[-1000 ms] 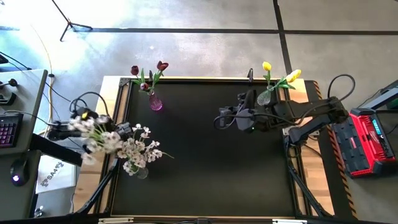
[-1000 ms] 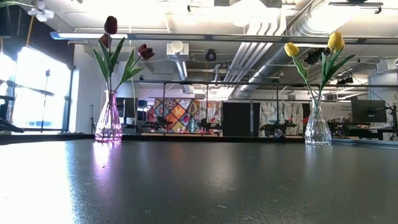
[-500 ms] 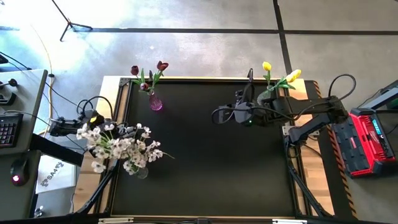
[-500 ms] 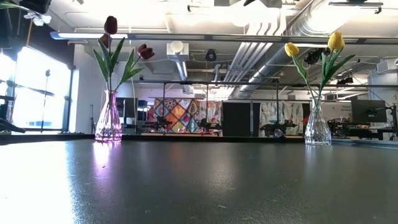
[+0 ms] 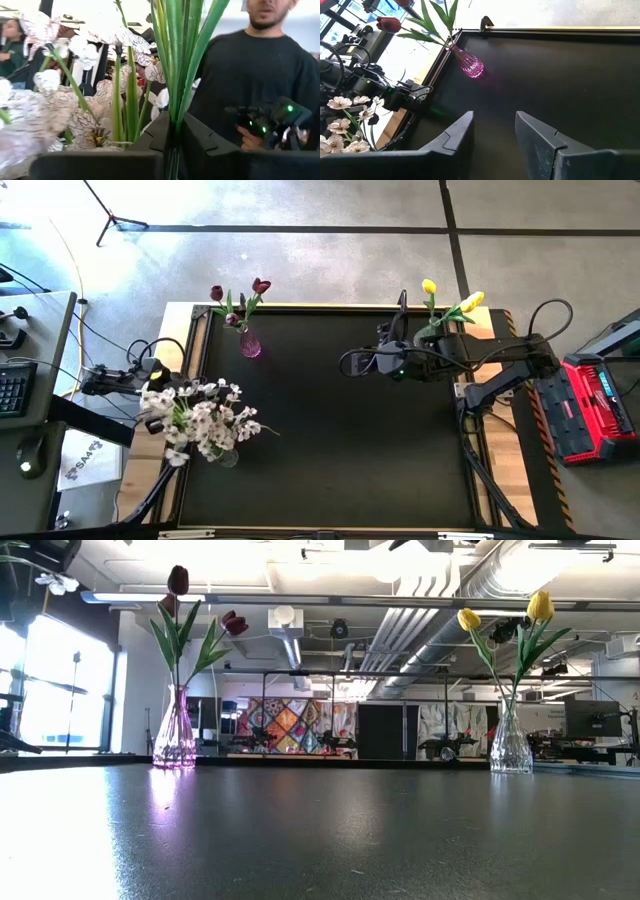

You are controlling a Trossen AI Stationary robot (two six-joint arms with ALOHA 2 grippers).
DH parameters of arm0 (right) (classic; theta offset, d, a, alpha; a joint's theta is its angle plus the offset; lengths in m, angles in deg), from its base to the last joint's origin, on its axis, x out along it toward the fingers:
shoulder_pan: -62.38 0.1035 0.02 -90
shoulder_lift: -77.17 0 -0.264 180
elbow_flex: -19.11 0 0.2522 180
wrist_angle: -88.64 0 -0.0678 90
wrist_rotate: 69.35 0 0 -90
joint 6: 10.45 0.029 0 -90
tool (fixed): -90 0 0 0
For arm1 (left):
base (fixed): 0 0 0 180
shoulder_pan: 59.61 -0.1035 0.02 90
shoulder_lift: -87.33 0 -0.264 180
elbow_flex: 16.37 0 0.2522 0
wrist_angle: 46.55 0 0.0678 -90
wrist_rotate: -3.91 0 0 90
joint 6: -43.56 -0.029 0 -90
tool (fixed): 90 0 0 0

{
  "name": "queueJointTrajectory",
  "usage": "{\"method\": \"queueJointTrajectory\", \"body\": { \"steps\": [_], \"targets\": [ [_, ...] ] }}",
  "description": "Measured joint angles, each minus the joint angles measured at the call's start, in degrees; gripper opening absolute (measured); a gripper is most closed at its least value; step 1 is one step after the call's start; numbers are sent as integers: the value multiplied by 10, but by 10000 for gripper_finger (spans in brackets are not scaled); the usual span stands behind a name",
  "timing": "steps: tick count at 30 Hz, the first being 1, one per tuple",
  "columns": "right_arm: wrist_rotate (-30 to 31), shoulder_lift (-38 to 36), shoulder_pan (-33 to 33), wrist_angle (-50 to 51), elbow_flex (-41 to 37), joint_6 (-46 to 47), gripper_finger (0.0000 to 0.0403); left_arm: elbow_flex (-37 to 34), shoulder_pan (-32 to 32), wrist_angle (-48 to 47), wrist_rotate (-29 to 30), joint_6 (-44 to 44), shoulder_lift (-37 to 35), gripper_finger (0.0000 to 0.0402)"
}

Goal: Sort flowers into vase by color
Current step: Put the white flowers into the bottom transparent flower vase

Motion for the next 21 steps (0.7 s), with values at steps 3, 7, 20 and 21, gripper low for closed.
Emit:
{"method": "queueJointTrajectory", "body": {
  "steps": [3, 7, 20, 21],
  "targets": [
    [0, 0, 0, 0, 0, 0, 134, 0, 0, 0, 13, 21, 0, 43],
    [0, 0, 0, -1, 0, 0, 134, 0, 0, 0, 15, 38, 0, 88],
    [-29, 0, 0, -11, 0, -4, 134, 24, 0, 2, -16, 101, 0, 176],
    [-29, 0, 0, -11, 0, -4, 134, 34, 0, 3, -16, 101, 0, 177]
  ]
}}
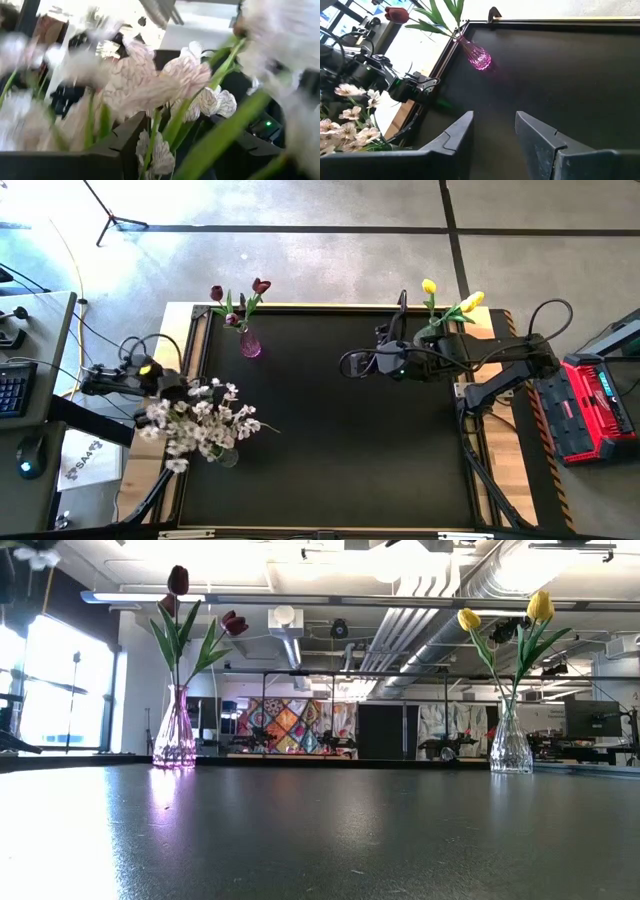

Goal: Sort flowers into vase by color
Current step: Put the white flowers into the bottom transparent flower vase

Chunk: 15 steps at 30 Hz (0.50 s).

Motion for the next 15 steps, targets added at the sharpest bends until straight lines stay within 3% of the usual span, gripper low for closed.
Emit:
{"method": "queueJointTrajectory", "body": {
  "steps": [5, 11, 15],
  "targets": [
    [0, 0, 0, -14, 0, -11, 134, 54, -3, -69, 8, -13, 0, 177],
    [-1, 0, 0, -30, 0, -26, 134, 60, -3, -181, 30, -40, 2, 195],
    [-6, 0, 0, -30, 0, -26, 134, 60, -3, -173, 34, -29, 9, 226]
  ]
}}
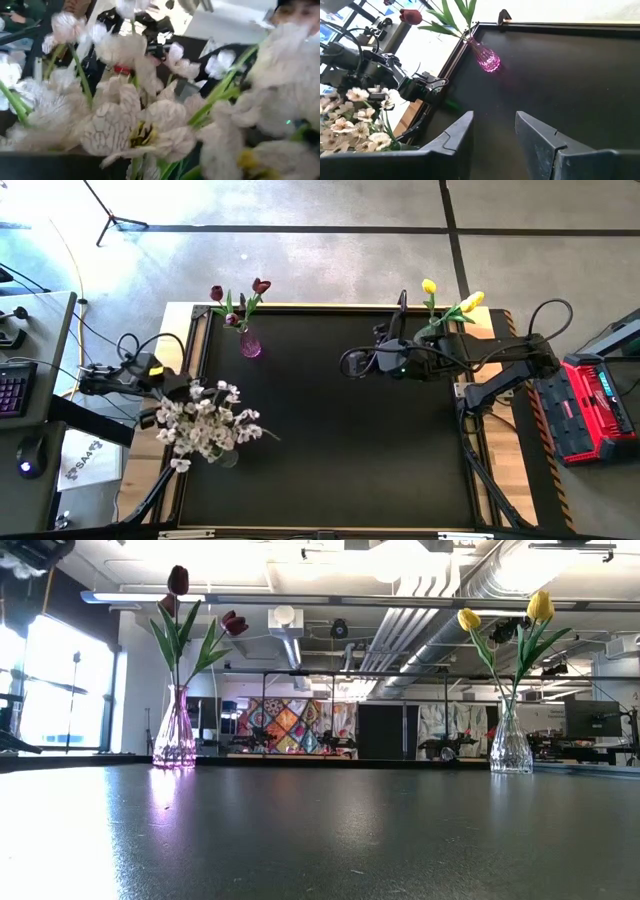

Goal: Sort flowers into vase by color
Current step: Put the white flowers into the bottom transparent flower vase

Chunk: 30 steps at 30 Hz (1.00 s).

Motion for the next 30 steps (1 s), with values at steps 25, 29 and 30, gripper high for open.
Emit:
{"method": "queueJointTrajectory", "body": {
  "steps": [25, 29, 30],
  "targets": [
    [-10, 0, 0, -26, 0, -10, 134, 82, 0, 48, 22, 65, 3, 248],
    [-10, 0, 3, -33, 0, -10, 134, 82, 0, 44, 36, 71, 3, 248],
    [-10, 0, 4, -32, 0, -10, 134, 82, 0, 45, 36, 73, 5, 248]
  ]
}}
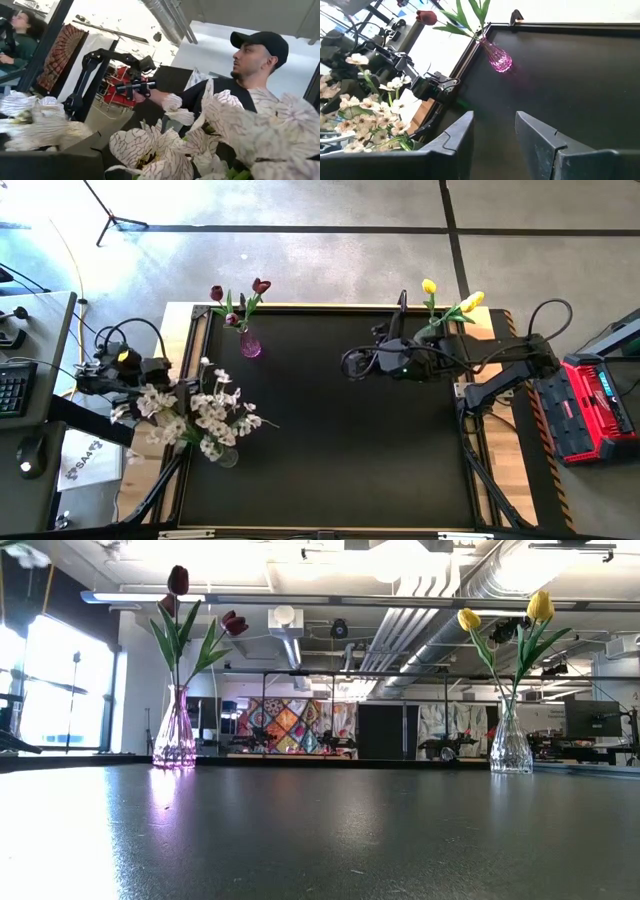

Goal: Sort flowers into vase by color
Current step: Put the white flowers into the bottom transparent flower vase

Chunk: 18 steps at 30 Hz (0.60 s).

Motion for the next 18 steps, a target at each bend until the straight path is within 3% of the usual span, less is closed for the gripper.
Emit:
{"method": "queueJointTrajectory", "body": {
  "steps": [5, 12, 18],
  "targets": [
    [0, 8, 4, 0, 0, 0, 134, 0, 0, 1, 3, -37, 2, 248],
    [-31, 35, 3, -9, 0, 1, 134, 0, 0, -41, 57, -42, 4, 249],
    [-39, 47, 3, -28, 0, 0, 134, 0, 0, -66, 70, -12, 4, 280]
  ]
}}
